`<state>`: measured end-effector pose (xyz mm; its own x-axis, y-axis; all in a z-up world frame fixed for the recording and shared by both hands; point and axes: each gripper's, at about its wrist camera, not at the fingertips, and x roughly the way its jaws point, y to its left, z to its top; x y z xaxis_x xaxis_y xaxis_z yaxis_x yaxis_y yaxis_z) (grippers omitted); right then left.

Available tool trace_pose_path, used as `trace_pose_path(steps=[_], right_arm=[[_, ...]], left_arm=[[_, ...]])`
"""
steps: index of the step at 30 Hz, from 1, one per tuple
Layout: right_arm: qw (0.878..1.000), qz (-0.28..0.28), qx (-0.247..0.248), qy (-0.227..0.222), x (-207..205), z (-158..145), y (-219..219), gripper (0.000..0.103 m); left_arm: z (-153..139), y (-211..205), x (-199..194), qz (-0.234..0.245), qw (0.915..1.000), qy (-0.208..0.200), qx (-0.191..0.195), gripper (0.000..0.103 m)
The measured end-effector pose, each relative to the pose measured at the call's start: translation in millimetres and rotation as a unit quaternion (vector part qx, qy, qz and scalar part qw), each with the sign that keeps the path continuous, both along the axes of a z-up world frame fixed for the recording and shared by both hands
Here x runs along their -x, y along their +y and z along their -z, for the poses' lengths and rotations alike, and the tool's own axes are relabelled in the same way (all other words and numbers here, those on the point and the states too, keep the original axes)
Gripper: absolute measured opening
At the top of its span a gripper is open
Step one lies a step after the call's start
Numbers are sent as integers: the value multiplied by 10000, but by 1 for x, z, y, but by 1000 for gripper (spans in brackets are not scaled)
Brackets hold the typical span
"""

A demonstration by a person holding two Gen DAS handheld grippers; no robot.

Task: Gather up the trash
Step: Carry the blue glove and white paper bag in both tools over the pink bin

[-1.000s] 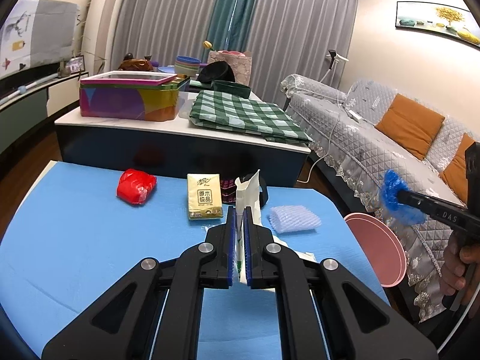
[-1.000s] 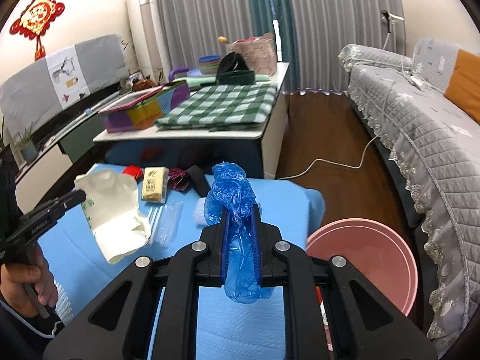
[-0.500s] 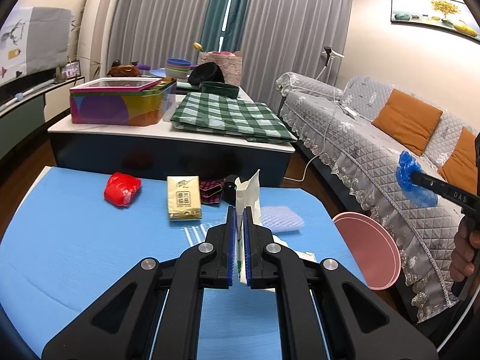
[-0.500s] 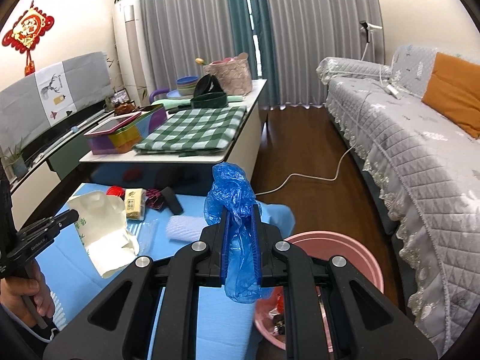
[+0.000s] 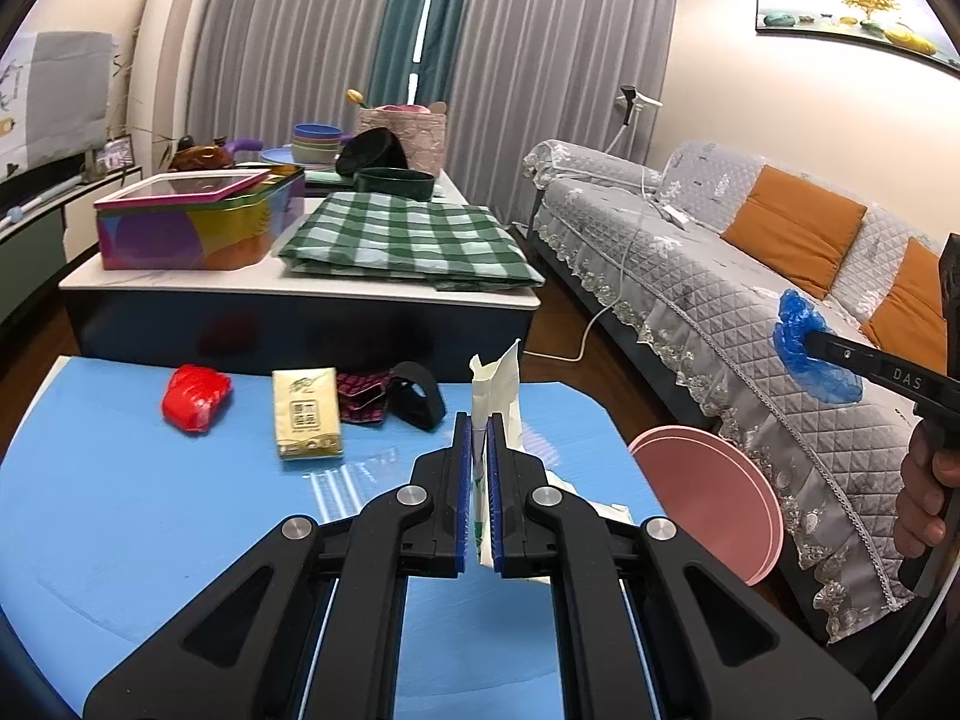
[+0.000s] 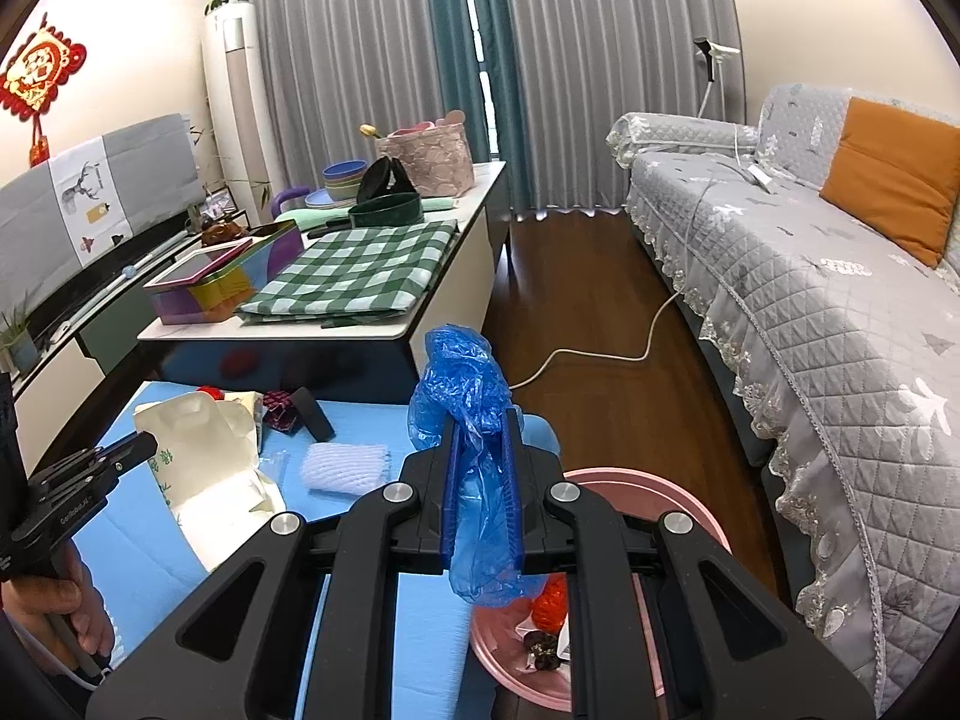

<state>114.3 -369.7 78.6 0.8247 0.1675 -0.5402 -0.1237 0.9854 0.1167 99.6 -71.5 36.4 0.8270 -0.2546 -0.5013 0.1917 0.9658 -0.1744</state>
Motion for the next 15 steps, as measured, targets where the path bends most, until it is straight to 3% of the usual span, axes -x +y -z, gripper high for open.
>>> trace_pose_path(steps=[15], right_arm=[[9995,273,-25,128,-8,6,-20,13]], left_arm=[[-3,-48,-18,389,9992,2,-11,5]])
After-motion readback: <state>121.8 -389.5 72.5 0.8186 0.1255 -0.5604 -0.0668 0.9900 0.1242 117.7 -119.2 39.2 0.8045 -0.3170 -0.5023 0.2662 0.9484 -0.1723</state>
